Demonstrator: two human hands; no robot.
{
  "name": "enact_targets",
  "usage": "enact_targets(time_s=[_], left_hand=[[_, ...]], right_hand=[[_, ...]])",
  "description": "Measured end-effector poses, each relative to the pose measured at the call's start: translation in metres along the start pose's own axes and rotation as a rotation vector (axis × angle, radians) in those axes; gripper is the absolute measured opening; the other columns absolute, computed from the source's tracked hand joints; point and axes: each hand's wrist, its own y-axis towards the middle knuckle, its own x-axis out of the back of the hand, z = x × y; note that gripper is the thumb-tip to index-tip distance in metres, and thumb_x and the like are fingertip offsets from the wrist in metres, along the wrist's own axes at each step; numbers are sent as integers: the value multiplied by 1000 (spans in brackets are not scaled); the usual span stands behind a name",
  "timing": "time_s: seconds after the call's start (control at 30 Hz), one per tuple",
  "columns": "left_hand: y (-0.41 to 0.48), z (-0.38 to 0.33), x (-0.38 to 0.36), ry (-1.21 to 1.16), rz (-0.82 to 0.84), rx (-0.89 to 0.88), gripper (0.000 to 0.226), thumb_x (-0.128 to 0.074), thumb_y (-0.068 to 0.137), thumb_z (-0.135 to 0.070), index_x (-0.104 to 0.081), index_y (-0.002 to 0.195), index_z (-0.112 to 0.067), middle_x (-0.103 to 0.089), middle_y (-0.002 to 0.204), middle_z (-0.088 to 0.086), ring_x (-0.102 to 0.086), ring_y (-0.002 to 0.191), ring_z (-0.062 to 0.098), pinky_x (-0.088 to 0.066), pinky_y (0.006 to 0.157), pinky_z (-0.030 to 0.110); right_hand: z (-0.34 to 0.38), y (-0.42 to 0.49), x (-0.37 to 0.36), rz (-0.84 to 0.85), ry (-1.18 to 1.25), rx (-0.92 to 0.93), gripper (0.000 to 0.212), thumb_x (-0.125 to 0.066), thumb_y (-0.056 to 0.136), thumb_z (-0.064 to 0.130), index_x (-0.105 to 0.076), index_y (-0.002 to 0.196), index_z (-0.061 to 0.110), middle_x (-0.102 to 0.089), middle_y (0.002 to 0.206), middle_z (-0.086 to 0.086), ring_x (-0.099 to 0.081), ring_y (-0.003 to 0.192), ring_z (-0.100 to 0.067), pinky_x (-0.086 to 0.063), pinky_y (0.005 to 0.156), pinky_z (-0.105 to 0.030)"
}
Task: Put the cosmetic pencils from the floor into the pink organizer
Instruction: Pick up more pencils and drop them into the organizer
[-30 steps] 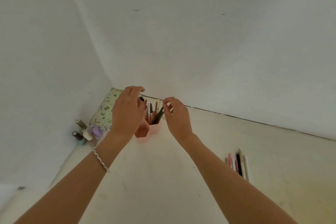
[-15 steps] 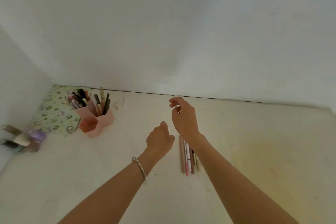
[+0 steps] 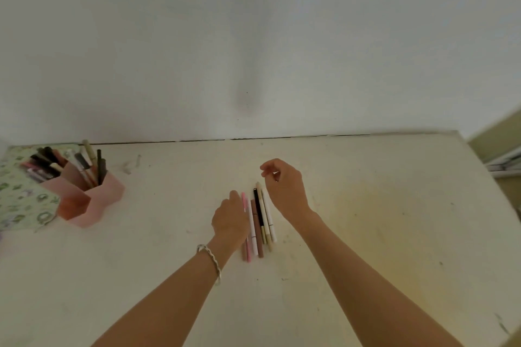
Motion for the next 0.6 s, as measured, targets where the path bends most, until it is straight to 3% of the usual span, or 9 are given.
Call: enact_targets(time_s=[0.13,0.2,0.3,0.47,0.6], left_hand=[[1,-2,13,-191,-88,10,15,-54,94,-17,-50,108,-12,-61,101,8,-62,87,26,-50,75,37],[3,-1,26,-273,-178,-26,17,-58,90,-14,-52,105,-15,-59,99,6,-61,83,24,-51,74,36],[7,0,44,-348,-234,-72,27,-60,88,-10,-53,113,-18,-59,101,3,-62,83,20,-55,72,35],[10,8,55,-386,-259,-78,29,-61,88,-9,-54,115,-21,-60,103,0,-63,84,18,-57,72,34],[10,21,63,-467,-283,-89,35,-61,89,-8,-53,120,-22,-62,103,2,-64,84,17,-58,73,35]], right_hand=[[-11,2,2,-29,-75,-55,25,-48,89,3,-67,97,17,-67,87,5,-51,56,-1,-39,58,-15],[-22,2,3,11,-196,-159,26,-47,89,4,-65,106,13,-68,96,0,-58,68,-8,-44,64,-19],[-40,-5,-5,200,-380,-300,25,-47,94,9,-56,117,6,-64,109,-9,-63,92,-23,-50,79,-31],[-46,-15,-26,195,-451,-313,20,-44,94,3,-52,112,4,-62,107,-13,-61,94,-28,-50,79,-36],[-39,-13,-29,167,-399,-299,25,-53,88,6,-53,114,3,-64,101,-14,-63,90,-29,-52,77,-39]])
